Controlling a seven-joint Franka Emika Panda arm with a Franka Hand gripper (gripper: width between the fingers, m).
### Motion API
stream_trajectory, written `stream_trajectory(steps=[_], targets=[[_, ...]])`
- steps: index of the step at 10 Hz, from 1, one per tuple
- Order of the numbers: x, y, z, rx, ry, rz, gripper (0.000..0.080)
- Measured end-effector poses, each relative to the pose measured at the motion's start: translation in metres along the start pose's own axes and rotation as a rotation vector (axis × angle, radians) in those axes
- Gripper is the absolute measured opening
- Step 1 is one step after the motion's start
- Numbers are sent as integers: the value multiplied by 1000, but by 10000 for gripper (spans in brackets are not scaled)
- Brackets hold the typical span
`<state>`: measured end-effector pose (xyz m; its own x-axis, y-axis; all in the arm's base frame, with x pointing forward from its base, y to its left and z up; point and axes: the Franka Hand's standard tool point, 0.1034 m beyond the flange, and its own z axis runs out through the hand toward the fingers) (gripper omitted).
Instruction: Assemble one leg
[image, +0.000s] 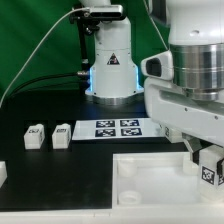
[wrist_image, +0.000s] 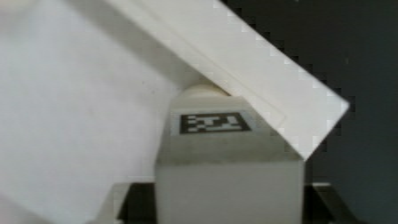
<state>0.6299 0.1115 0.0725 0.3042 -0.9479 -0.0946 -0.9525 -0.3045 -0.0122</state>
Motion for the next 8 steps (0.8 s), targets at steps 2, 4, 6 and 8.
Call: stream_trajectory(steps=[2,4,6,8], targets=[[2,1,0,14,-13,295,295],[1,2,1,14,-12,310,295],[0,2,2,11,-6,174,386],[-6,0,3,24,-2,-102,630]])
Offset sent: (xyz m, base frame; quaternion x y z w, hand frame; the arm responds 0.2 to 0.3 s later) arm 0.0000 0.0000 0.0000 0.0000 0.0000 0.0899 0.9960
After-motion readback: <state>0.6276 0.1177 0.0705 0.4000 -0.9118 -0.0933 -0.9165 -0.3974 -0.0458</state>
